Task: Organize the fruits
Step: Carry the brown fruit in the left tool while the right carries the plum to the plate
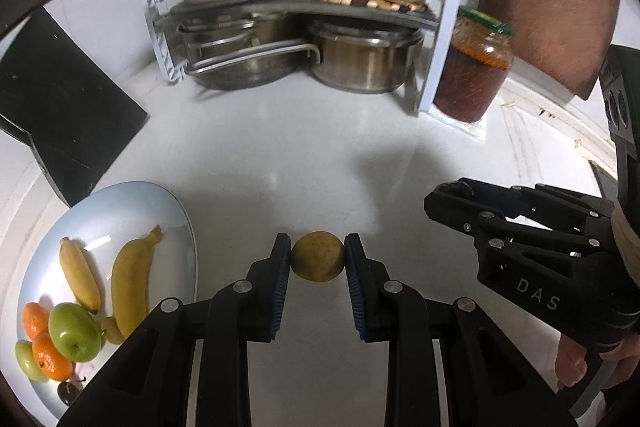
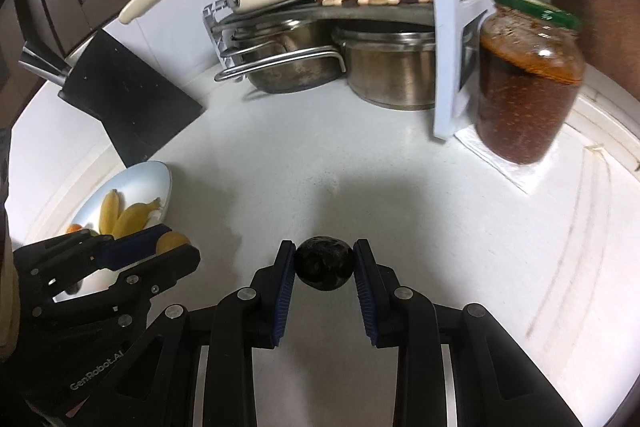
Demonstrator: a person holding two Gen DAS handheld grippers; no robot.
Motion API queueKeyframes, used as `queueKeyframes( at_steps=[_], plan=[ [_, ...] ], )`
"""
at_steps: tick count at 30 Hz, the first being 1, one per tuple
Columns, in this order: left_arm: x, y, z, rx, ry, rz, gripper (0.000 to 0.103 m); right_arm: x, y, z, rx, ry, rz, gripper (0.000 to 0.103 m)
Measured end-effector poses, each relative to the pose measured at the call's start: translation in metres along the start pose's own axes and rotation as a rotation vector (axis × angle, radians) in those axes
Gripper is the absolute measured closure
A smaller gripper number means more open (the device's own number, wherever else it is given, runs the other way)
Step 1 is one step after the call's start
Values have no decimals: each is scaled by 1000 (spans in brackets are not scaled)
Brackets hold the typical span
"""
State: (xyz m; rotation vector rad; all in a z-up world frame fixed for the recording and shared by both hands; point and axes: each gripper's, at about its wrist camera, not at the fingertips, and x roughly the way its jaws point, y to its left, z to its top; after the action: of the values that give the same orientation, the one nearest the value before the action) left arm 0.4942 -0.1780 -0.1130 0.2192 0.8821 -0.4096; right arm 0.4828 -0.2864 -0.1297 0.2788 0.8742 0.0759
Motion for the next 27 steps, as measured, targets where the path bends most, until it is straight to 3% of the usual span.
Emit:
queueKeyframes(
  at_steps=[16,27],
  plan=[
    [-82,-13,-12,-27,-171,25,75,-86,21,-11,-53,-137,-20,72],
    [-128,-10,-21,-79,-256,47,76,-127,49,-17,-101,-206,45,72]
  ],
)
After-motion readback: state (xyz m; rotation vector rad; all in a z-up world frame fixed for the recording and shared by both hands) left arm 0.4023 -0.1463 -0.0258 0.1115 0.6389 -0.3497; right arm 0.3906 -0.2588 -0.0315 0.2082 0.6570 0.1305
